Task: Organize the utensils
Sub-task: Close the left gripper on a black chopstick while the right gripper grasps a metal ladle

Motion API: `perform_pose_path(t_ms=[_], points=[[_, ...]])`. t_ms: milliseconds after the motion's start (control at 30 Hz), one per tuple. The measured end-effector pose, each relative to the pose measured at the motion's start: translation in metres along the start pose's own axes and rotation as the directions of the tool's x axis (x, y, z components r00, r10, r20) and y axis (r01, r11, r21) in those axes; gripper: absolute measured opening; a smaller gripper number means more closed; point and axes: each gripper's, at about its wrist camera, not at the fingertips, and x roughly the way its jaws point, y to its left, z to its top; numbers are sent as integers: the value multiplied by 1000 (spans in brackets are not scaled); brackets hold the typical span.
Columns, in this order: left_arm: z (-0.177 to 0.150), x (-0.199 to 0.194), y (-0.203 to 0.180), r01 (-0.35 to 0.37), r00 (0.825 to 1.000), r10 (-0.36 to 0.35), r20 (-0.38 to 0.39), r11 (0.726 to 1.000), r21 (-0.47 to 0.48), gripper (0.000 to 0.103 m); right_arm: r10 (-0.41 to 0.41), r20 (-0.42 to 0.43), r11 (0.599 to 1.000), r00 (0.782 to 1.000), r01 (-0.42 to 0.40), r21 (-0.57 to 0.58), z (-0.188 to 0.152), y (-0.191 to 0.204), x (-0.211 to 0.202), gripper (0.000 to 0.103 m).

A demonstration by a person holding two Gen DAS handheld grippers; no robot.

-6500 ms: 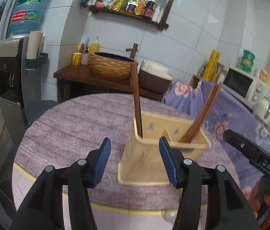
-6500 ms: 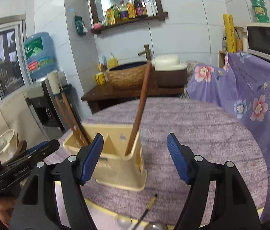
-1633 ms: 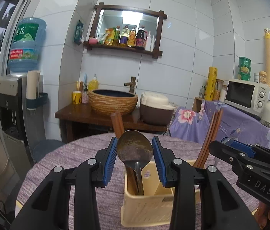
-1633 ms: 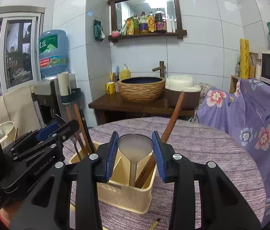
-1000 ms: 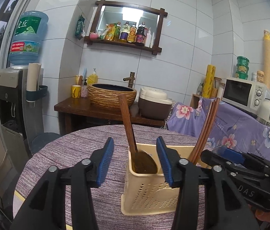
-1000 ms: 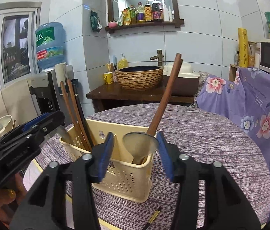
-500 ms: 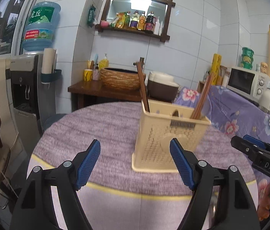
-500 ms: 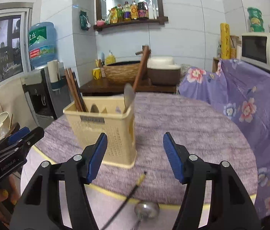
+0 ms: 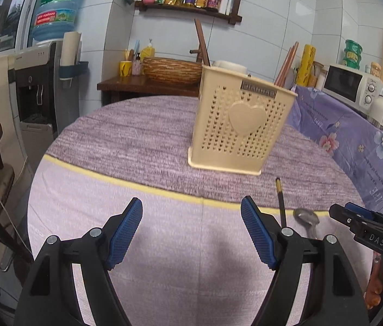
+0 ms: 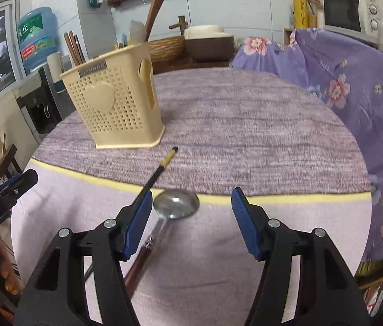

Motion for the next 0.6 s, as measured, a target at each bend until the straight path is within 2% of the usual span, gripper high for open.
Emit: perform_pose_path(t_ms=[400,600], points=[[-6,-2,0,-20,1000,20,-9,1000,-2,74,13,-85,999,996,-10,41,-15,11,7,61],[-8,-4,1,-20,1000,20,-8,1000,-6,74,7,-58,1000,998,-8,-14,-17,27,-1,61]])
